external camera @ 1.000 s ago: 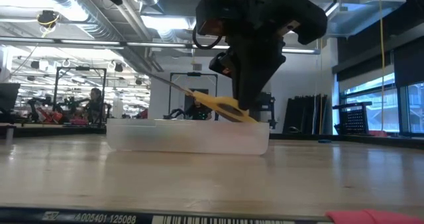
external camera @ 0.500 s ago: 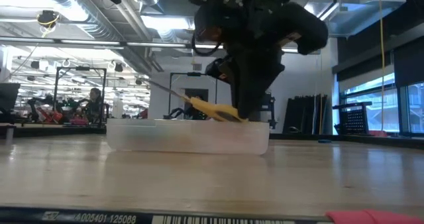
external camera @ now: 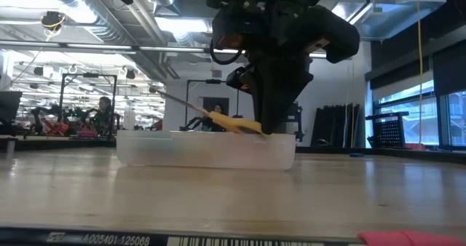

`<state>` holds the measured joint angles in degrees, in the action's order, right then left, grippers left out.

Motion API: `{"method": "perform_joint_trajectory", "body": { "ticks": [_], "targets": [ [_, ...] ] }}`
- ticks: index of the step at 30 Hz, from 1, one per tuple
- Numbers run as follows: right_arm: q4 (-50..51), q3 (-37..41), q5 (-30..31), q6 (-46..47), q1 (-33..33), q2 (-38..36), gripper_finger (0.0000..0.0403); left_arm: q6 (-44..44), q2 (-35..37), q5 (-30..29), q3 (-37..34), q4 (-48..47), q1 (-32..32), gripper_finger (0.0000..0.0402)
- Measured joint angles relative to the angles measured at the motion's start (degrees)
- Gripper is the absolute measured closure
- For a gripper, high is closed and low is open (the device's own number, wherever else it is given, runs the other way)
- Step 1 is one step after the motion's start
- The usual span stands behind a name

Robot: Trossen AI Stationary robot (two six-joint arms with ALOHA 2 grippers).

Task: Pack school essentials
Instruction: Put the yellow scissors into the supply box

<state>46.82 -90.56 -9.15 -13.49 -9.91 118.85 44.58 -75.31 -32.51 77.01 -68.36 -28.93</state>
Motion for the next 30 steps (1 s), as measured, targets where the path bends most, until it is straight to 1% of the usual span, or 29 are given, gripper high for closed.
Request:
{"method": "perform_joint_trajectory", "body": {
  "ticks": [7, 13, 18, 30],
  "targets": [
    [-0.3, 0.0, 0.1, -0.2, 0.0, 0.0, 0.0339, 0.0, 0.0, 0.0, 0.0, 0.0, 0.0, 0.0008],
    [-0.3, 0.0, 0.1, -0.2, 0.0, 0.1, 0.0337, 0.1, 0.0, 0.0, 0.0, 0.0, 0.0, 0.0008],
    [-0.3, 0.0, 0.1, 2.3, 0.0, 0.1, 0.0337, 0.0, 0.0, 0.0, 0.0, 0.0, 0.0, 0.0008],
    [-0.3, 0.0, 0.5, 1.3, -0.1, 0.1, 0.0336, 0.1, 0.0, 0.0, 0.0, 0.0, 0.0, 0.0008]
  ]
}}
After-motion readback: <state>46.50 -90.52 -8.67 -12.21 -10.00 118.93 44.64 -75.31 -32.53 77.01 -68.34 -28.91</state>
